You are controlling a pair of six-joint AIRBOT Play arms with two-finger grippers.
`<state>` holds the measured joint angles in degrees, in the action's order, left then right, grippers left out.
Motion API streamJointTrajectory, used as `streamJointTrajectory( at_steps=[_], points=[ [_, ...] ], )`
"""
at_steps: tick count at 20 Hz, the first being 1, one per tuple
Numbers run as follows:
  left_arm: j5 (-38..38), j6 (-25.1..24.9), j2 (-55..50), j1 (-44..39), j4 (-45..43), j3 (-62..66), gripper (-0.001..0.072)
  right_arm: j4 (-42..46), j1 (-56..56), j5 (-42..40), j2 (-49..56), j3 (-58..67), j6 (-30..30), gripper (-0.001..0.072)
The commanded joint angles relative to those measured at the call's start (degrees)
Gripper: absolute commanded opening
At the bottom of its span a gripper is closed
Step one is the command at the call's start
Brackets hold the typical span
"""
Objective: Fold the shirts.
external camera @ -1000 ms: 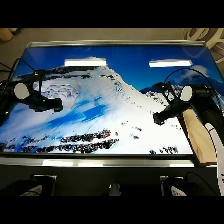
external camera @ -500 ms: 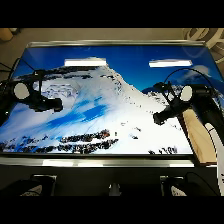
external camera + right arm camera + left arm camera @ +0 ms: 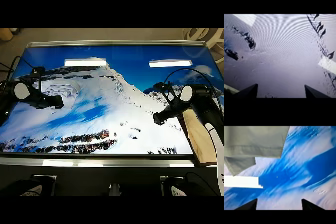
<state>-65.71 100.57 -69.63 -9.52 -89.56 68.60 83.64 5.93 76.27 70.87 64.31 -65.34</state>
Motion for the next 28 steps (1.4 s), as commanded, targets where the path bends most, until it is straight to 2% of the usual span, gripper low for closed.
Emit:
streamJointTrajectory(
  at_steps=[1, 4, 6, 7, 8, 9, 11, 14, 16, 19, 20, 21, 22, 25, 27, 28],
  points=[
    [11.87, 1.4, -0.04, -0.26, 0.22, -0.02, 0.0672, 0.0, 0.04, -3.04, -0.04, -0.02, 0.0, 0.0621],
    [20.33, 1.64, -0.07, -0.59, 3.39, 0.0, 0.0672, -0.13, 0.04, -4.83, -0.04, -0.02, 0.2, 0.0621],
    [29.51, 0.13, -0.98, -0.72, 2.51, 0.24, 0.0666, -0.37, 0.04, -5.18, -0.04, -0.04, 0.17, 0.0622],
    [30.84, 0.22, -2.8, 0.0, 1.55, 1.95, 0.0654, -0.48, 0.04, -6.03, -0.02, -0.04, 0.17, 0.0622],
    [27.93, 0.2, -6.56, 1.64, 1.44, 5.92, 0.0655, -0.57, 0.04, -7.28, -0.02, -0.04, -0.02, 0.0622],
    [21.94, 0.17, -11.85, 3.76, 1.44, 11.65, 0.0657, -0.68, 0.04, -8.5, -0.02, -0.04, -0.68, 0.0622],
    [8.09, 0.31, -23.89, 8.02, 1.49, 24.48, 0.0657, -0.85, 0.04, -10.99, -0.02, -0.04, -1.11, 0.0621],
    [-12.31, 3.43, -41.53, 13.03, 2.16, 42.77, 0.0655, -3.08, 0.04, -11.15, -0.02, -0.04, -1.05, 0.0621],
    [-15.89, 3.58, -48.02, 14.8, 7.45, 48.24, 0.0655, -5.31, 0.04, -10.34, -0.02, -0.04, 0.61, 0.0622],
    [-10.95, 3.39, -50.14, 14.82, 14.82, 47.89, 0.0654, -5.62, 0.04, -10.56, -0.04, -0.02, 1.7, 0.0622],
    [-9.64, 3.5, -50.21, 14.4, 15.43, 47.91, 0.0605, -5.64, 0.04, -11.47, -0.04, 0.0, 2.25, 0.062],
    [-9.4, 3.45, -49.83, 14.27, 16.5, 48.19, 0.0164, -5.64, 0.04, -11.69, -0.33, 0.37, 3.15, 0.0614],
    [-8.87, 1.77, -48.98, 14.25, 17.99, 48.63, 0.0021, -5.44, 0.04, -11.02, -1.05, 1.49, 4.85, 0.0613],
    [-5.86, -7.43, -41.18, 13.05, 22.43, 48.87, 0.002, 0.92, 0.04, -12.07, -5.68, 7.15, 11.28, 0.0615],
    [-4.24, -13.18, -31.67, 10.03, 23.58, 48.85, 0.002, 7.41, 0.02, -14.34, -9.79, 11.69, 11.43, 0.0615],
    [-3.28, -14.38, -26.53, 7.96, 23.56, 48.85, 0.002, 9.77, 0.02, -15.52, -11.91, 13.88, 11.39, 0.0615]
  ],
)
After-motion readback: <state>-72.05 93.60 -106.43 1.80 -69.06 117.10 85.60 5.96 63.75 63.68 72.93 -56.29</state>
